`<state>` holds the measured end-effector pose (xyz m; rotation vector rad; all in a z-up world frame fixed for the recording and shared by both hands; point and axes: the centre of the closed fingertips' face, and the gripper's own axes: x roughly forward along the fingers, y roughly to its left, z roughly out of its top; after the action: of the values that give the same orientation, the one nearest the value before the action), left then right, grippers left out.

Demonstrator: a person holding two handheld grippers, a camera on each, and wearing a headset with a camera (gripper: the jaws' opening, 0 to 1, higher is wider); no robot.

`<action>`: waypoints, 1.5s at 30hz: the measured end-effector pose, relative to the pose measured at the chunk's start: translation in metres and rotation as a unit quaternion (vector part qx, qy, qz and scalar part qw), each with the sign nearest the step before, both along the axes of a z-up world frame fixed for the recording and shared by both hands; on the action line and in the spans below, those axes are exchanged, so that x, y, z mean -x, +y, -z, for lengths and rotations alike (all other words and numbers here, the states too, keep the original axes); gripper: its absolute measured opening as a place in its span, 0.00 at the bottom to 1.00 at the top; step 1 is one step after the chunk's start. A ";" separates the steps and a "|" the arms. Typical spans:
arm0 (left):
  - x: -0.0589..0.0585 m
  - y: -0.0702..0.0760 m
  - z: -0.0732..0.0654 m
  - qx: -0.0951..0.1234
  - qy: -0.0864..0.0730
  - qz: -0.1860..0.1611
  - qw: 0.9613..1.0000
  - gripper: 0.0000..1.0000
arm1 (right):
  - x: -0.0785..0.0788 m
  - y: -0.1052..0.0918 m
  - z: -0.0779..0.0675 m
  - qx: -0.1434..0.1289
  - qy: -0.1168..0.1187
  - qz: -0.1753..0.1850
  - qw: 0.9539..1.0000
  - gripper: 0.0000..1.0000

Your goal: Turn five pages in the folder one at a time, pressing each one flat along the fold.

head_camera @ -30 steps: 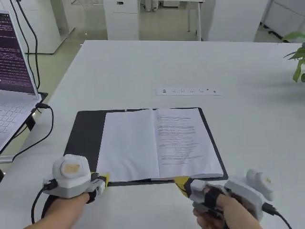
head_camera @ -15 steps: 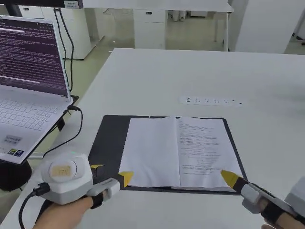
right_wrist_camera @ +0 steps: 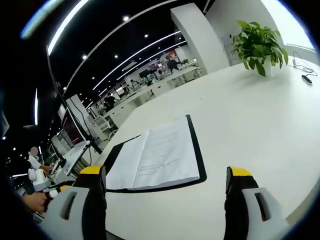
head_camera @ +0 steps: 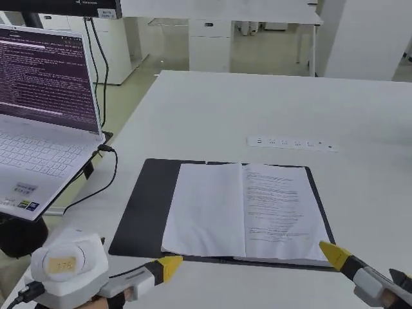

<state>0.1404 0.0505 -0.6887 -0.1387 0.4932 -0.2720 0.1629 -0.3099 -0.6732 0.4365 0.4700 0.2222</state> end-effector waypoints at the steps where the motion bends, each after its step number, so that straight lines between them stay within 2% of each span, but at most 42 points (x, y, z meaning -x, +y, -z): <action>1: 0.000 -0.001 -0.002 0.005 -0.004 0.000 1.000 0.99 | 0.000 0.000 0.001 0.004 -0.001 -0.005 1.000 1.00; 4: -0.004 -0.006 -0.004 0.008 -0.014 0.006 1.000 0.99 | 0.002 0.003 0.006 0.019 0.005 -0.024 1.000 1.00; 6: -0.008 -0.015 0.003 0.002 -0.002 0.023 1.000 0.99 | 0.005 0.008 0.008 0.019 0.011 -0.040 0.999 1.00; 7: -0.008 -0.022 0.010 -0.014 0.015 0.040 0.999 0.99 | 0.006 0.011 0.007 0.022 0.010 -0.049 0.998 0.99; 8: -0.010 -0.027 0.012 -0.022 0.016 0.051 0.998 0.99 | 0.007 0.013 0.005 0.026 0.005 -0.055 0.998 0.99; 11: -0.018 -0.048 0.008 -0.040 0.002 0.092 0.995 0.99 | 0.008 0.014 -0.002 0.043 -0.011 -0.064 0.997 0.96; 12: -0.020 -0.053 0.007 -0.064 -0.002 0.112 0.992 0.99 | 0.009 0.015 -0.004 0.048 -0.010 -0.069 0.996 0.95; 13: -0.025 -0.057 0.005 -0.066 -0.009 0.113 0.991 0.99 | 0.009 0.015 -0.006 0.048 -0.013 -0.070 0.996 0.95; 14: -0.028 -0.066 0.004 -0.054 -0.005 0.120 0.991 0.99 | 0.010 0.015 -0.008 0.051 -0.016 -0.072 0.996 0.95; 15: -0.032 -0.071 0.004 -0.051 -0.004 0.122 0.991 0.99 | 0.010 0.014 -0.009 0.055 -0.017 -0.073 0.996 0.95; 17: -0.040 -0.082 0.006 -0.050 0.000 0.129 0.990 0.98 | 0.012 0.011 -0.013 0.066 -0.024 -0.073 0.995 0.92; 19: -0.047 -0.095 0.008 -0.049 0.005 0.141 0.989 0.91 | 0.015 0.007 -0.016 0.073 -0.026 -0.069 0.995 0.92; 21: -0.052 -0.112 0.009 -0.043 0.003 0.153 0.987 0.93 | 0.017 0.003 -0.019 0.075 -0.032 -0.066 0.995 0.91; 24: -0.057 -0.132 0.011 -0.045 0.006 0.172 0.984 0.89 | 0.019 -0.003 -0.021 0.084 -0.035 -0.064 0.994 0.90; 27: -0.065 -0.163 0.020 -0.048 0.011 0.199 0.979 0.85 | 0.022 -0.008 -0.020 0.082 -0.031 -0.057 0.994 0.89; 30: -0.072 -0.193 0.026 -0.057 0.006 0.224 0.973 0.80 | 0.023 -0.011 -0.020 0.080 -0.029 -0.053 0.995 0.88; 32: -0.076 -0.206 0.030 -0.059 0.004 0.234 0.970 0.78 | 0.023 -0.012 -0.020 0.080 -0.031 -0.050 0.995 0.87; 36: -0.082 -0.226 0.042 -0.070 0.015 0.247 0.966 0.74 | 0.023 -0.009 -0.019 0.078 -0.028 -0.055 0.995 0.86; 39: -0.088 -0.241 0.048 -0.074 0.016 0.256 0.964 0.72 | 0.022 -0.007 -0.018 0.086 -0.030 -0.061 0.994 0.86; 45: -0.096 -0.258 0.055 -0.082 0.020 0.265 0.960 0.69 | 0.023 -0.008 -0.017 0.079 -0.024 -0.060 0.995 0.85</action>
<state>0.2367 -0.2074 -0.7442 0.1556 0.5865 -0.7519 0.1401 -0.3180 -0.6567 0.2475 0.4632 0.3078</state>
